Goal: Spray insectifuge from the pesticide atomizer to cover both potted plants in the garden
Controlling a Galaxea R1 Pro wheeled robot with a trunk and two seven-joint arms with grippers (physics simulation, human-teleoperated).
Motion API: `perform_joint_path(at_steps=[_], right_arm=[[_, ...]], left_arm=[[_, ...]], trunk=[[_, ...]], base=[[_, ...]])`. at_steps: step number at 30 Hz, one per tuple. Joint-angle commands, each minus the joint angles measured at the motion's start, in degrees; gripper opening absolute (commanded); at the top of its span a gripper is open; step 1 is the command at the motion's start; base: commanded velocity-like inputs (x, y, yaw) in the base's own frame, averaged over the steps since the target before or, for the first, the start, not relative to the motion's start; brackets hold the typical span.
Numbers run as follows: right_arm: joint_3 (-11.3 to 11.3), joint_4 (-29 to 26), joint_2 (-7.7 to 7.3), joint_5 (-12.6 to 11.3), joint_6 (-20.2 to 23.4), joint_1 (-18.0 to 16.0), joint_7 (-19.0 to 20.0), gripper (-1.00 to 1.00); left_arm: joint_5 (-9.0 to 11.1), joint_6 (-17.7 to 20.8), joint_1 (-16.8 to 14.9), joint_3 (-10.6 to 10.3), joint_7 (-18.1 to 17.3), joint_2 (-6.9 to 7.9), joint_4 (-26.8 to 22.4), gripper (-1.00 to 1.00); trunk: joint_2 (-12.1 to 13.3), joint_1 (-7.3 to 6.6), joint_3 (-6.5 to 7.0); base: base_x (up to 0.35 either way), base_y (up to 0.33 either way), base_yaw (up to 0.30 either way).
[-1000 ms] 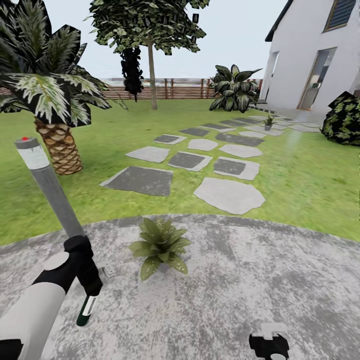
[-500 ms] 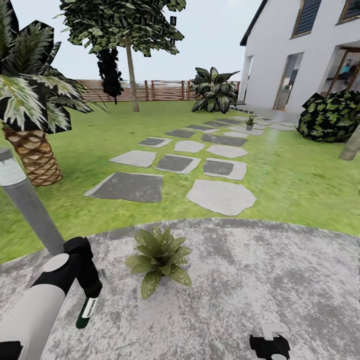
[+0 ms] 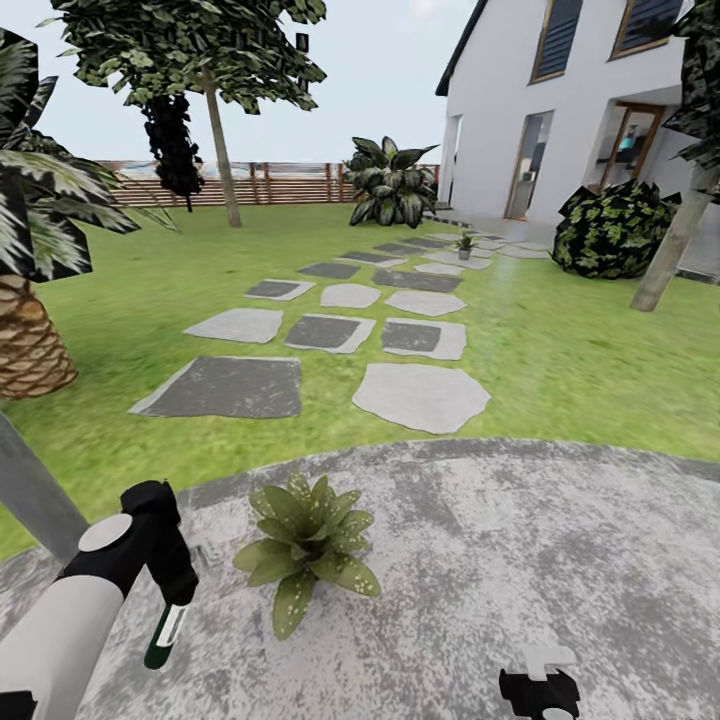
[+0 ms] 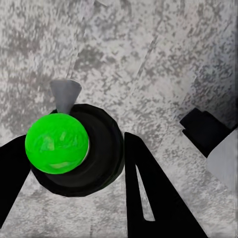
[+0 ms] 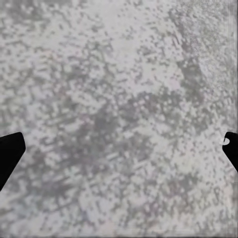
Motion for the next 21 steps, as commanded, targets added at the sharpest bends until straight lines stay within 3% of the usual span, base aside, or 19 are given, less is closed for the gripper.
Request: perform_joint_path(at_steps=[1,5,6,9,15,21], right_arm=[[0.5,0.1,0.00,-0.6,-0.2,0.0,-0.1,1.00],[0.6,0.3,-0.16,-0.4,-0.3,0.0,-0.1,1.00],[0.6,0.4,-0.17,-0.3,-0.3,0.0,-0.1,1.00],[0.6,0.4,-0.18,-0.3,-0.3,0.0,-0.1,1.00],[0.6,0.2,-0.09,-0.5,-0.3,0.0,-0.1,1.00],[0.6,0.2,-0.09,-0.5,-0.3,0.0,-0.1,1.00]], left_arm=[[0.1,0.5,0.5,0.1,-0.5,-0.03,0.1,-1.00],[7.4,0.3,3.5,0.1,3.4,0.20,0.5,-1.00],[8.3,0.1,3.7,0.1,3.8,0.57,0.5,-1.00],[9.2,0.2,3.8,0.1,4.6,1.31,0.5,-1.00],[9.3,0.9,3.8,0.5,5.5,0.88,0.5,-1.00],[9.3,0.9,3.8,0.3,5.4,0.74,0.4,-1.00]], trunk=[[0.0,-0.01,-0.05],[0.0,-0.01,-0.05],[0.0,-0.01,-0.05],[0.0,-0.01,-0.05],[0.0,-0.01,-0.05],[0.0,-0.01,-0.05]], base=[[0.003,0.002,-0.044],[0.000,0.000,-0.007],[0.000,0.000,0.000],[-0.004,0.004,0.000],[-0.060,0.215,-0.012],[0.171,0.218,-0.243]])
